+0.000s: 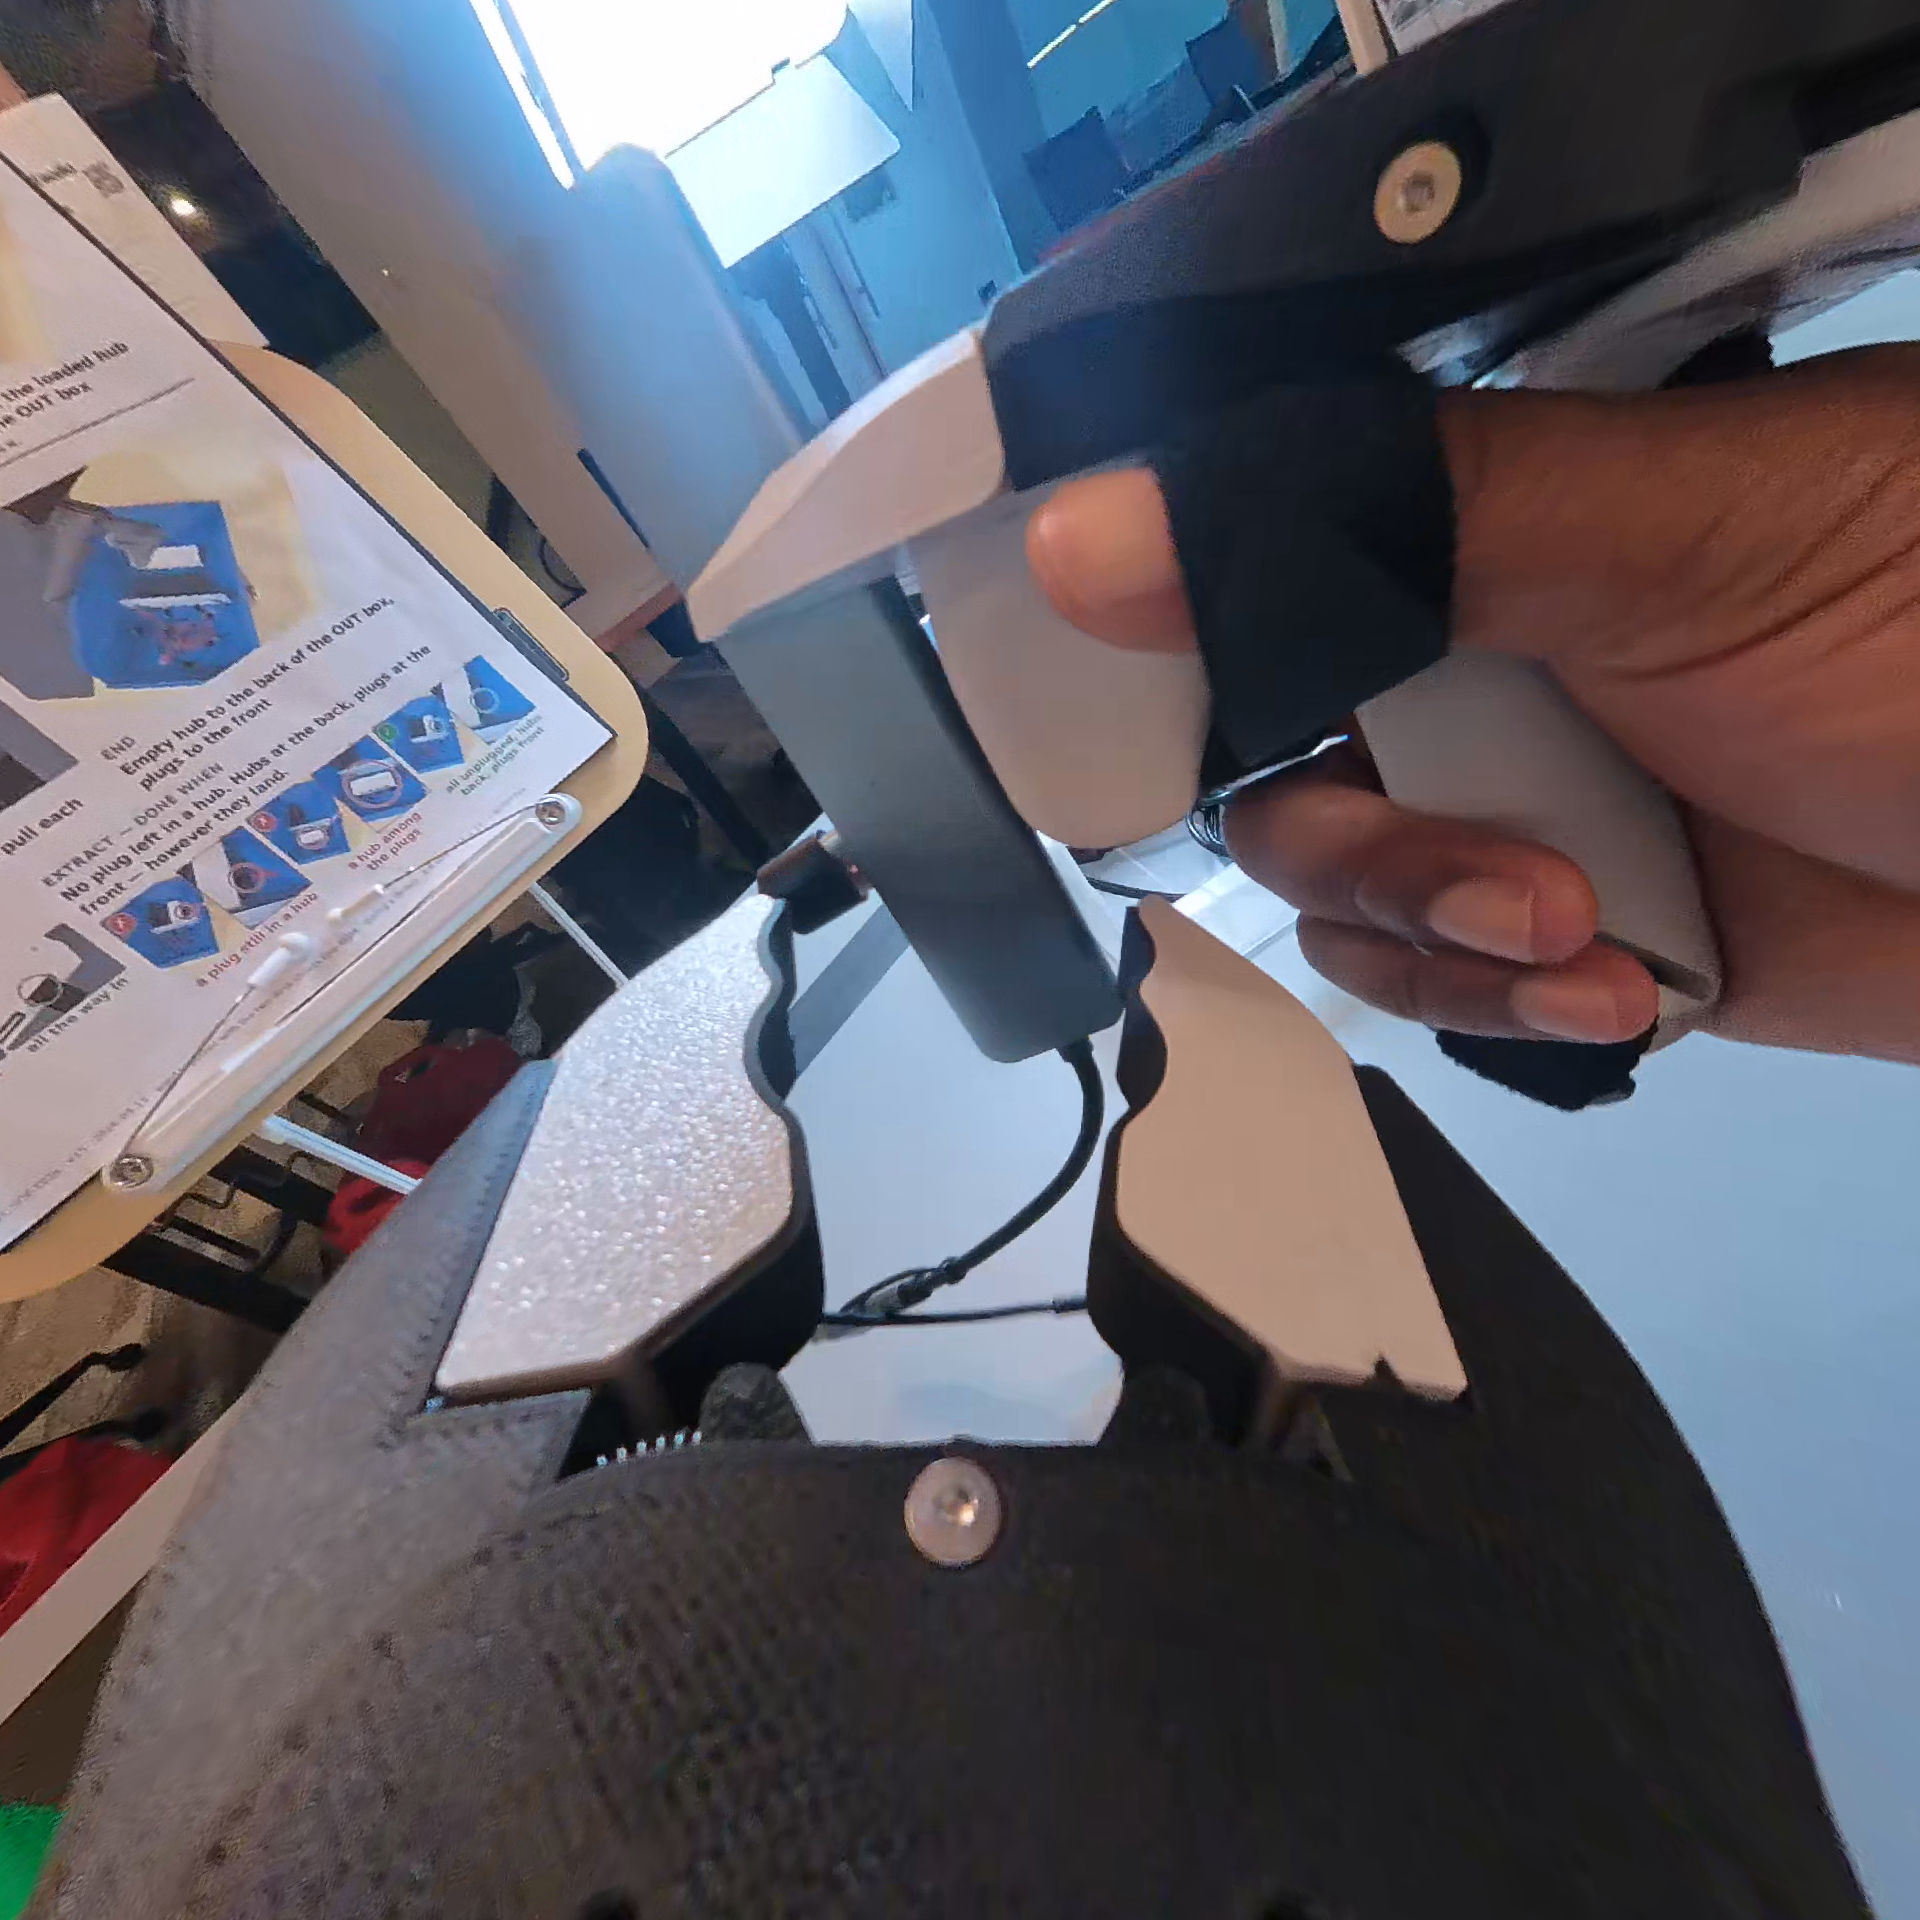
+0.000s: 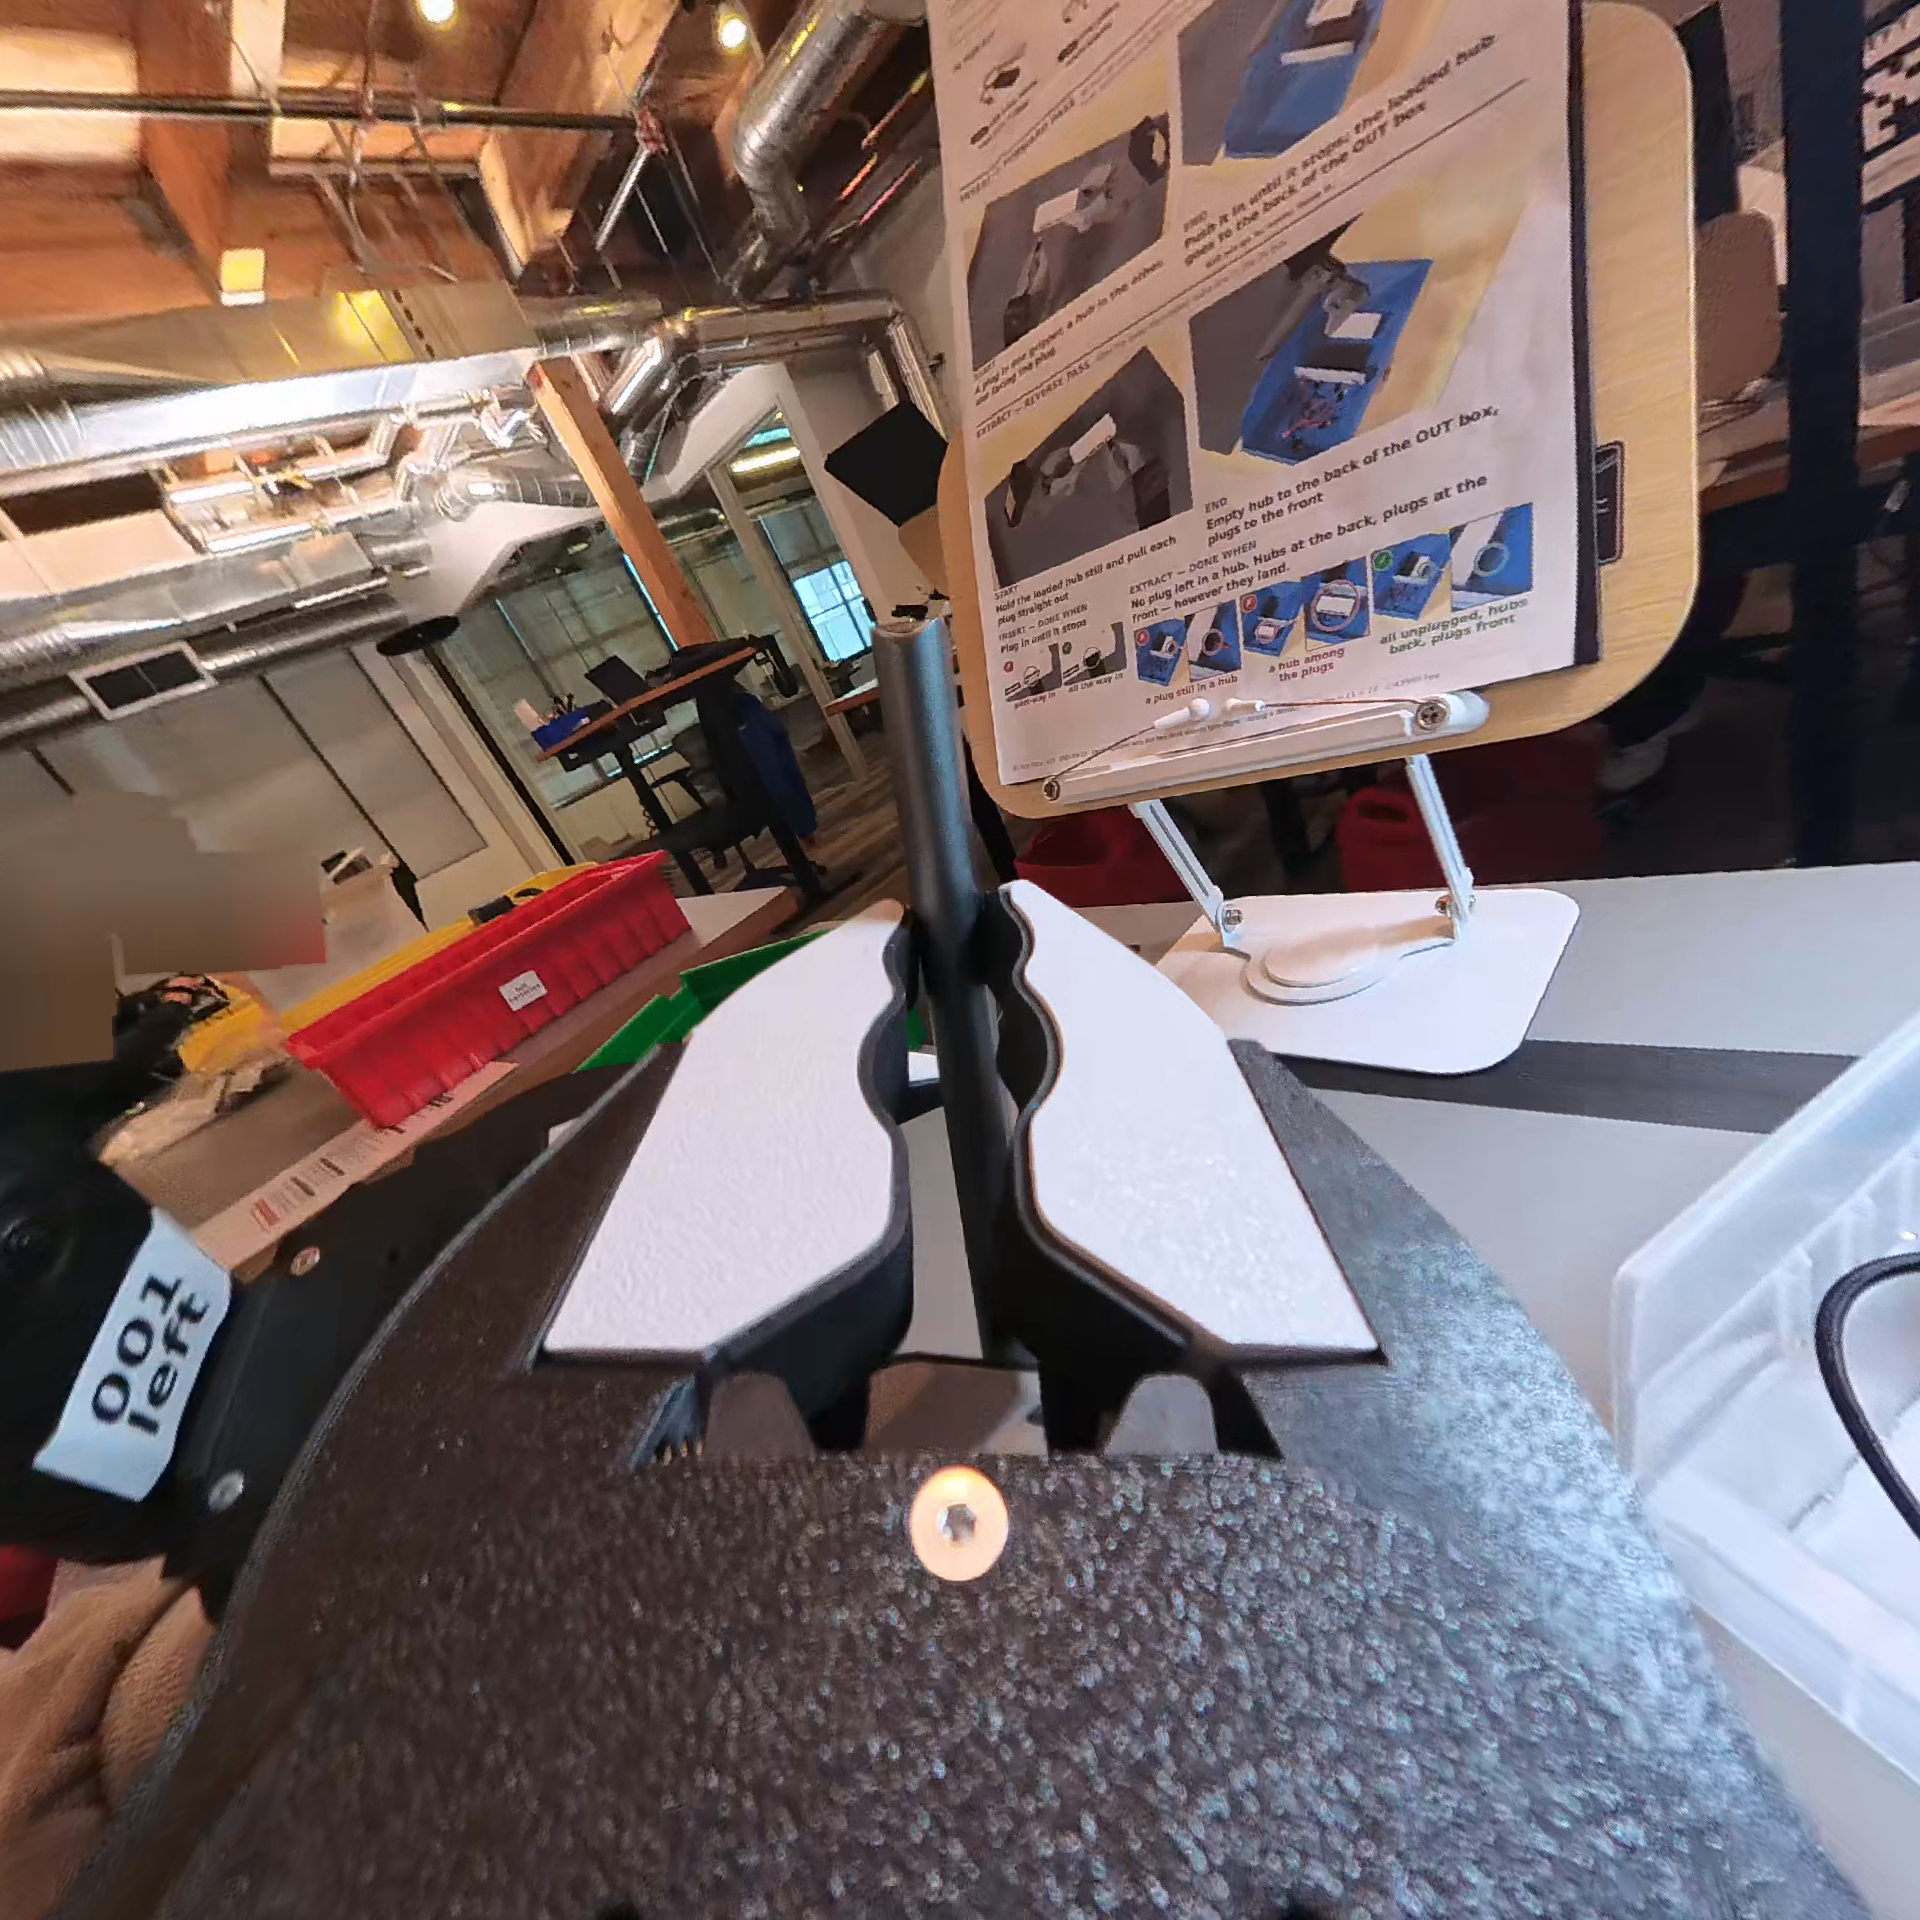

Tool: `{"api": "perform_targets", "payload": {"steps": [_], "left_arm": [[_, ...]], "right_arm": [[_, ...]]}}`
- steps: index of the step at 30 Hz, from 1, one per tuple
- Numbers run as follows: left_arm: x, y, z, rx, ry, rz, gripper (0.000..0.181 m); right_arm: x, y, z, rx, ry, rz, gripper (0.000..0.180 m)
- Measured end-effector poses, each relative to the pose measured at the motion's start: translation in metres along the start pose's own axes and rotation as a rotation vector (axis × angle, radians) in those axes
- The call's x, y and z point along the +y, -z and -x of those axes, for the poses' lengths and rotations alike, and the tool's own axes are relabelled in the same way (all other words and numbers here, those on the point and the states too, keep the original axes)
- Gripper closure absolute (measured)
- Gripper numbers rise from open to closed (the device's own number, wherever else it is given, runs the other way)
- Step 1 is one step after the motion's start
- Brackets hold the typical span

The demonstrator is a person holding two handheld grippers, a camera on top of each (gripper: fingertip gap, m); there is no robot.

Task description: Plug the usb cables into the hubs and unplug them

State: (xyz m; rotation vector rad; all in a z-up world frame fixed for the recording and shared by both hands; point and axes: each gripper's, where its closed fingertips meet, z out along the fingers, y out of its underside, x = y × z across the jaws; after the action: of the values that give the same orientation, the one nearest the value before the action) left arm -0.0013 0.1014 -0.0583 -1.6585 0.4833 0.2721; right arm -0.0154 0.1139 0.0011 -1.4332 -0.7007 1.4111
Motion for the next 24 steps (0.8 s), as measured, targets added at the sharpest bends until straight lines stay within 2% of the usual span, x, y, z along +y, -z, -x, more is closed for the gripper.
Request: {"api": "perform_targets", "payload": {"steps": [3,6,9,12,15,18,20,24], "left_arm": [[0.002,-0.005,-0.002,-0.066,-0.043,-0.013,0.118],[0.009,-0.008,0.004,-0.166,-0.211,-0.014,0.123],[0.011,-0.004,0.014,-0.194,-0.328,-0.011,0.143],[0.003,0.005,0.027,-0.218,-0.426,-0.026,0.147],[-0.011,0.018,0.035,-0.19,-0.44,-0.073,0.149],[-0.03,0.035,0.038,-0.111,-0.443,-0.121,0.149],[-0.044,0.052,0.037,0.008,-0.39,-0.125,0.149],[-0.089,0.109,0.027,0.336,-0.13,-0.268,0.149]], "right_arm": [[0.001,0.002,-0.002,0.021,-0.031,-0.018,0.167],[0.003,0.003,-0.001,0.023,-0.078,-0.029,0.166],[0.003,0.003,-0.001,0.022,-0.073,-0.036,0.166],[-0.005,0.006,0.005,-0.013,-0.062,-0.033,0.168],[-0.015,0.009,0.014,-0.055,-0.028,-0.051,0.168],[-0.028,0.014,0.032,-0.154,0.027,-0.074,0.166],[-0.037,0.019,0.048,-0.261,0.039,-0.087,0.161],[-0.057,0.042,0.091,-0.521,0.117,-0.128,0.147]]}}
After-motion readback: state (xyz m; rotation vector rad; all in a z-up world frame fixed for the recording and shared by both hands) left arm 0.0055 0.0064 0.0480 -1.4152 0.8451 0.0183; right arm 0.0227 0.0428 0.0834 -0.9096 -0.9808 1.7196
